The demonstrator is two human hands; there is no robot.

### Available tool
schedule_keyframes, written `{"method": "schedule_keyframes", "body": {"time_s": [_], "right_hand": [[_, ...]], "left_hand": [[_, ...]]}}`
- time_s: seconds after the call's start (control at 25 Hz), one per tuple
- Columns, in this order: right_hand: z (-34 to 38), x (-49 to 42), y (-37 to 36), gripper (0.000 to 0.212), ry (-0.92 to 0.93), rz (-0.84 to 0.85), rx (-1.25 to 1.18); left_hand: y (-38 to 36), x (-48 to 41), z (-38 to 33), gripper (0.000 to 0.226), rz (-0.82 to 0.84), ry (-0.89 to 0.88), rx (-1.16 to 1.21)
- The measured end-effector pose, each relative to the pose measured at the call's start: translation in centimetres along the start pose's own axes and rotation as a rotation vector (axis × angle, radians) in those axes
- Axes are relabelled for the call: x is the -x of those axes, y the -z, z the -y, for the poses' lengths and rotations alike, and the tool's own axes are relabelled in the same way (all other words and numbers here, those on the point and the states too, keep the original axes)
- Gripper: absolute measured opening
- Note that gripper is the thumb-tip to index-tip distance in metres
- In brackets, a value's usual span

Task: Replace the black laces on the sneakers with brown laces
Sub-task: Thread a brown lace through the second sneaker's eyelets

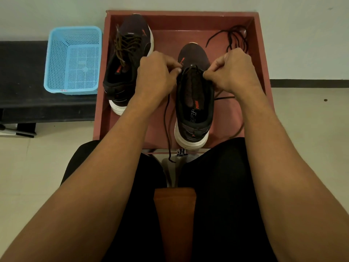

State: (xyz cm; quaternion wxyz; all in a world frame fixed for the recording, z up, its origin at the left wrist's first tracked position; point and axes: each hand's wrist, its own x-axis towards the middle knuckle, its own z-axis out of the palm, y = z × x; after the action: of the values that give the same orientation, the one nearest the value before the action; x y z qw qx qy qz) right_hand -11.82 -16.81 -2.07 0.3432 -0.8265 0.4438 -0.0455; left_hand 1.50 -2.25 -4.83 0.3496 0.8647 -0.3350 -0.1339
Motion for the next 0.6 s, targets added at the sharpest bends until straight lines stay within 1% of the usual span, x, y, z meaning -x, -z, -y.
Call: {"method": "schedule_keyframes", "body": {"time_s": [0.12,0.2,0.28,0.36,0.44,0.52,0.6], "right_hand": [[-0.1,-0.1,-0.1,0.011,-0.014,-0.017,-0.018],[-0.1,-0.3,-0.3,0.010,-0.015,-0.027,-0.009],[-0.1,-0.4,-0.5,0.010,-0.019,-0.033,-0.008],[-0.1,-0.5,-0.5,0.010,-0.026,-0.037,-0.013],[0.0,-0.5,-0.5,0.009,-0.024,-0.042,-0.003],[0.0,-0.5,-0.5,0.009,-0.021,-0.036,0.003],[-0.1,-0.6,-0.5,0.010,-0.021,-0.024,-0.004]], "left_hand": [[-0.3,-0.1,0.0,0.008,-0.042,0.008,-0.013],[-0.2,-0.3,0.4,0.006,-0.022,0.050,-0.081],[-0.2,-0.6,1.2,0.010,0.057,0.135,-0.195],[0.1,-0.6,1.5,0.024,0.202,0.252,-0.334],[0.5,-0.2,1.2,0.023,0.338,0.311,-0.385],[0.7,0.3,0.7,0.018,0.366,0.301,-0.378],[0.6,0.4,0.7,0.025,0.273,0.196,-0.336]]}}
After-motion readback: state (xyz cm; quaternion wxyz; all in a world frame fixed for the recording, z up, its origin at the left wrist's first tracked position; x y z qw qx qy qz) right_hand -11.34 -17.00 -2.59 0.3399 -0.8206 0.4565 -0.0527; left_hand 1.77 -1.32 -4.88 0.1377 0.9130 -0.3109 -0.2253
